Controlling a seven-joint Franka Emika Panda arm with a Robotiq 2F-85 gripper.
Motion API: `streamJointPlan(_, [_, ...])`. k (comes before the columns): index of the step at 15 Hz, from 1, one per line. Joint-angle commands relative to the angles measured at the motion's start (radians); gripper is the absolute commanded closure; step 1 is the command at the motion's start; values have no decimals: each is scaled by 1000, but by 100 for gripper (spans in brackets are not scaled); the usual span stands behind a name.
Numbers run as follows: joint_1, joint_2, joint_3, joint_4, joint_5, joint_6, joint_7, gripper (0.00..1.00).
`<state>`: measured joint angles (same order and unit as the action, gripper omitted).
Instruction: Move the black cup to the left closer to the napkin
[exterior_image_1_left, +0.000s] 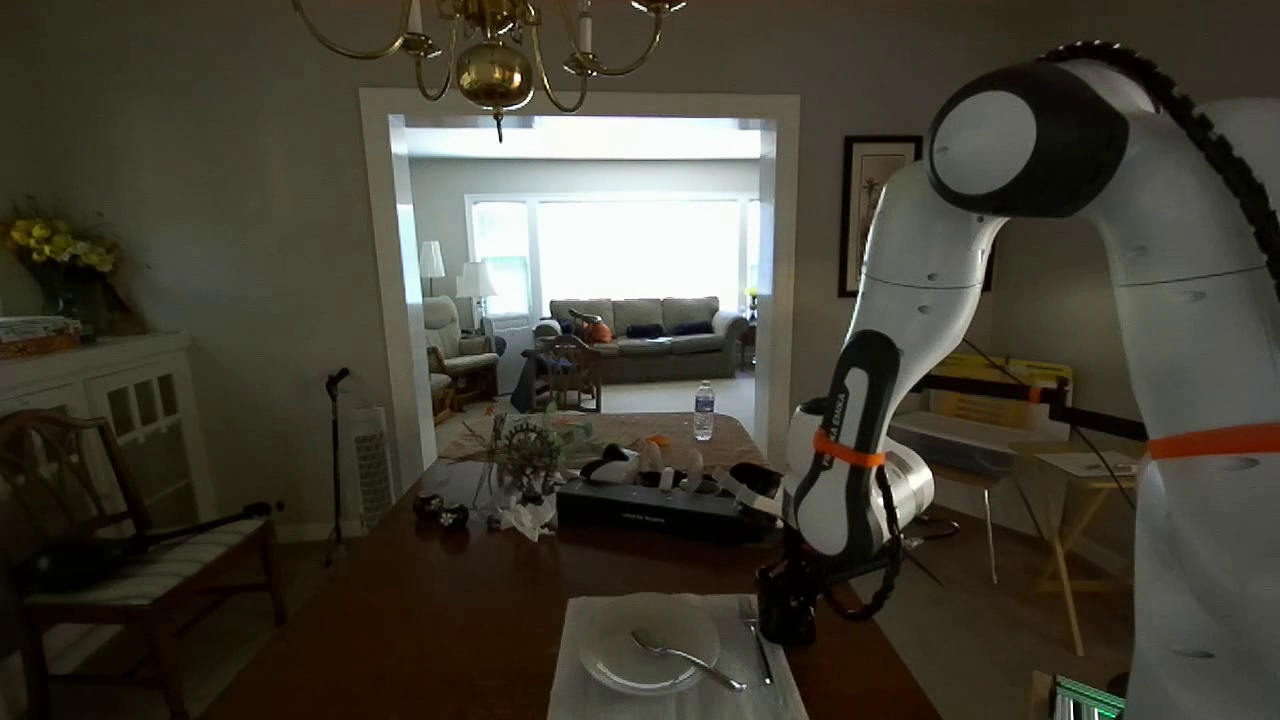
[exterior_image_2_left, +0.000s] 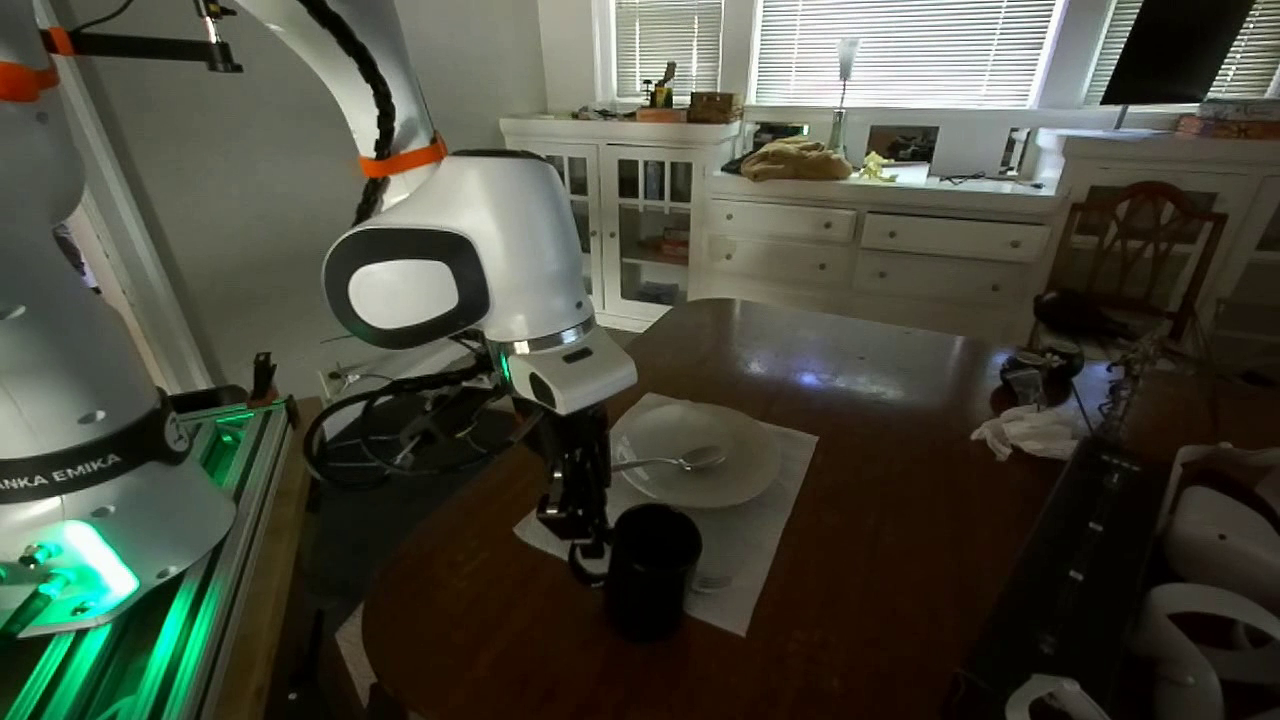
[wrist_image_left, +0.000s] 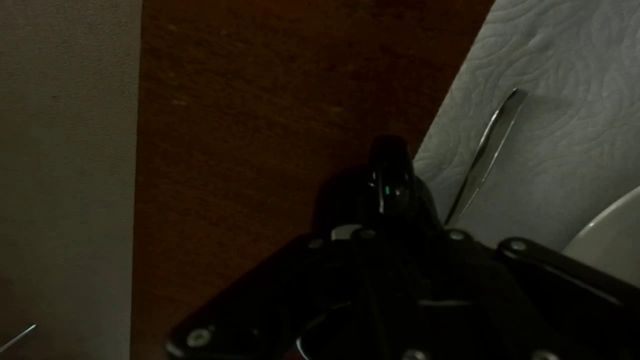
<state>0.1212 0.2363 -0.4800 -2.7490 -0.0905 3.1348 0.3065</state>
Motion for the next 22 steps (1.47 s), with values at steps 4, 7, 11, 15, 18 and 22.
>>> streamJointPlan(4, [41,-2,-73,0,-24,3,30,95])
streamJointPlan(7, [34,-10,-43,0,-20,-5,26,95])
streamJointPlan(11, [40,-8,-22,0,-18,-16,35,95])
streamJointPlan(15, [63,-6,-45,-1,-21,-19,56,95])
streamJointPlan(18, [67,-4,-47,-1,-20,-20,65,95])
streamJointPlan(22, [57,-4,-38,-2,-15,-33,72,95])
